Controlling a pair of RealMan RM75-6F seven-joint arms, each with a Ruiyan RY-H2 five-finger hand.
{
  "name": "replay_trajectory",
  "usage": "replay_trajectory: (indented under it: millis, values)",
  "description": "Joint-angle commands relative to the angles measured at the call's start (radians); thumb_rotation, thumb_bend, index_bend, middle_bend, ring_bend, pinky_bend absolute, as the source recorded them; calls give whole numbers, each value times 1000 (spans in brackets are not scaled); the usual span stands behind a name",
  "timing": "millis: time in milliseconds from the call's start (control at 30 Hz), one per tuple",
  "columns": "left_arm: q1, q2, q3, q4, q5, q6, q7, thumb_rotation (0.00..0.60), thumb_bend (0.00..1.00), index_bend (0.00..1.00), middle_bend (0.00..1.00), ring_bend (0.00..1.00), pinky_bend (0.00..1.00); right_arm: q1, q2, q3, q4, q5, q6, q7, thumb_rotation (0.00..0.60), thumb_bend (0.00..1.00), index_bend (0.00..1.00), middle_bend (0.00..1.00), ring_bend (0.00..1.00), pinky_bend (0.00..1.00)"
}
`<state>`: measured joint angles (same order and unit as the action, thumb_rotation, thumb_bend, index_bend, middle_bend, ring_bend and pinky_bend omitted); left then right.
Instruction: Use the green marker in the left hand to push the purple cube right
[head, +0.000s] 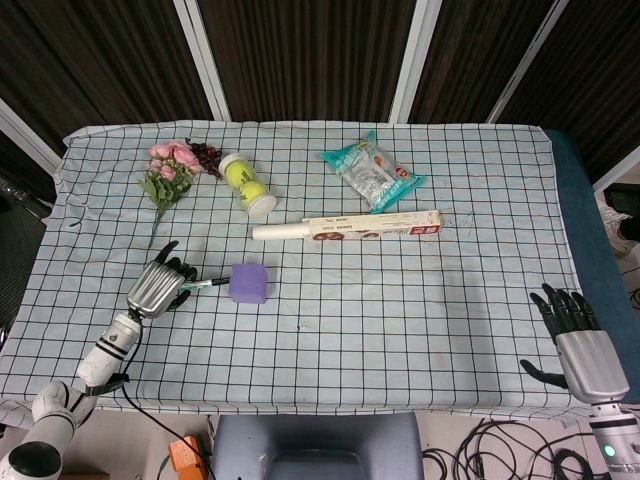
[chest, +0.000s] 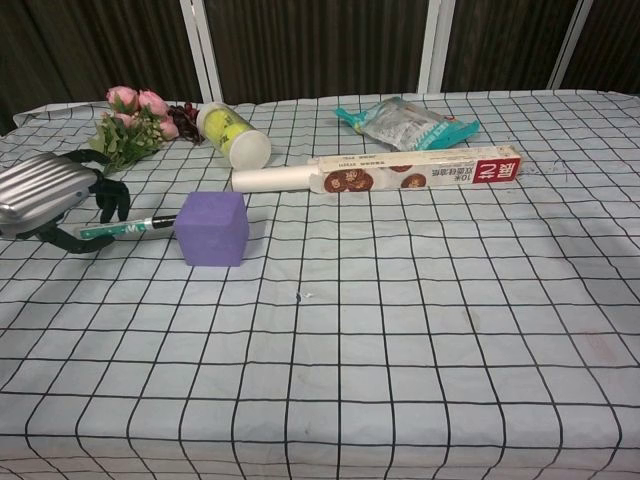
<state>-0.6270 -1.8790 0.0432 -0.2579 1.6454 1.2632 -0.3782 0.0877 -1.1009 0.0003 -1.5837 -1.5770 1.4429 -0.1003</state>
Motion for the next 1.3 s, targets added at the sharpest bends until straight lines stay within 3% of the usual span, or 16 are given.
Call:
replay_trajectory:
  millis: [33, 500, 1300]
  values:
    - [-18, -11, -10, -8, -11, -15, 0, 600, 507, 741, 736, 433, 137, -1, 3, 0, 1, -1, 3, 6, 600, 306, 0, 0, 0, 0]
    - [-65, -48, 0, -44, -2, -27, 29, 600, 506, 743, 740, 432, 131, -6, 10, -1, 3, -7, 15, 24, 600, 305, 0, 0, 0, 0]
    - [-149, -108, -15, -192, 6, -19, 229, 600, 503, 748, 749, 432, 129, -25, 30, -8, 17, -33, 54, 83, 600, 306, 0, 0, 0, 0]
